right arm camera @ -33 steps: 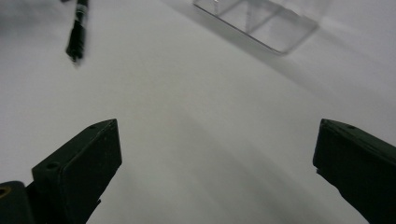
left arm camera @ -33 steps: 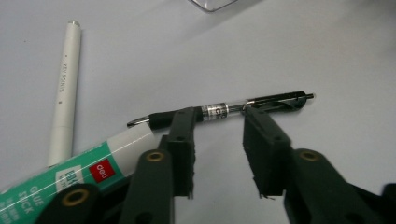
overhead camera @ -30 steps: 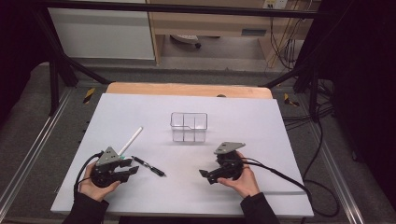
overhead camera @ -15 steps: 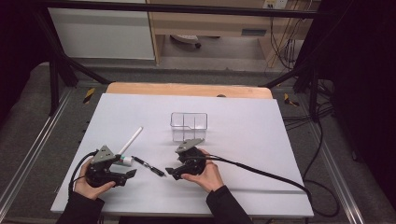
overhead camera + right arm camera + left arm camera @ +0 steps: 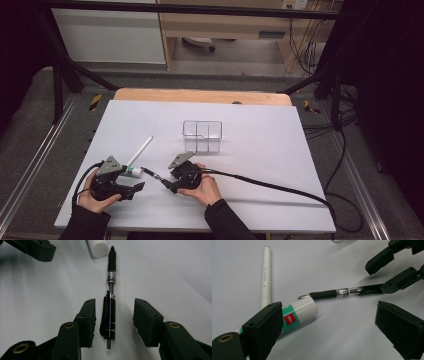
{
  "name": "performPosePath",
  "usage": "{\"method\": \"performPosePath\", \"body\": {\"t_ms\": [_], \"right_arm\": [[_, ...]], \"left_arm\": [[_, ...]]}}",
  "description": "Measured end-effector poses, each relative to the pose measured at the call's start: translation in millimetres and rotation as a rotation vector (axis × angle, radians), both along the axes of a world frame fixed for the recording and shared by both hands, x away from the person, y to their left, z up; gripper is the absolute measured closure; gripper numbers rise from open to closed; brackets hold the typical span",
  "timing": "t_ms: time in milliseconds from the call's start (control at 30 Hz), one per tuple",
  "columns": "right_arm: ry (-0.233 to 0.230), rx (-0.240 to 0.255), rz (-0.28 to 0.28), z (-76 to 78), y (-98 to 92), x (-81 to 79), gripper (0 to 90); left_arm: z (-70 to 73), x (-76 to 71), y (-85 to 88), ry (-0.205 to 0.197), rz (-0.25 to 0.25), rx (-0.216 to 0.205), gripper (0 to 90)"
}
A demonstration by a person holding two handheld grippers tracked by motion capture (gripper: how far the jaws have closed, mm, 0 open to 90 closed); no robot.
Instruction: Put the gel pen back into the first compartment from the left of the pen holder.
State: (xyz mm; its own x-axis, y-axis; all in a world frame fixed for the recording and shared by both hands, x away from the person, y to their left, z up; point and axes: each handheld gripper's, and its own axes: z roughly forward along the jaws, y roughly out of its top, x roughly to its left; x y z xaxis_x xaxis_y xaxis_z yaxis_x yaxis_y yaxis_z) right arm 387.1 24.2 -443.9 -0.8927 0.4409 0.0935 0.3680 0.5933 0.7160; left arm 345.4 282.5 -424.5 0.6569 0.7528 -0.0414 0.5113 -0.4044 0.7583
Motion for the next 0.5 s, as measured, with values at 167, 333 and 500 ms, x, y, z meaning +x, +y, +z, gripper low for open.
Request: {"method": "performPosePath", "body": {"t_ms": [167, 333, 500], "right_arm": [[0.015, -0.006, 0.015, -3.2, 0.6, -2.8, 62.8], [0.001, -0.021, 0.022, -6.6, 1.4, -4.4, 67.4], [-0.035, -0.031, 0.012, -7.6, 1.2, -6.0, 74.6]], "left_arm": [[-0.8, 0.4, -0.4, 0.002, 0.004, 0.001, 7.8], [-0.7, 0.2, -0.9, 0.000, 0.004, 0.003, 7.9], [0.0, -0.1, -0.2, -0.002, 0.006, 0.001, 8.0]]}}
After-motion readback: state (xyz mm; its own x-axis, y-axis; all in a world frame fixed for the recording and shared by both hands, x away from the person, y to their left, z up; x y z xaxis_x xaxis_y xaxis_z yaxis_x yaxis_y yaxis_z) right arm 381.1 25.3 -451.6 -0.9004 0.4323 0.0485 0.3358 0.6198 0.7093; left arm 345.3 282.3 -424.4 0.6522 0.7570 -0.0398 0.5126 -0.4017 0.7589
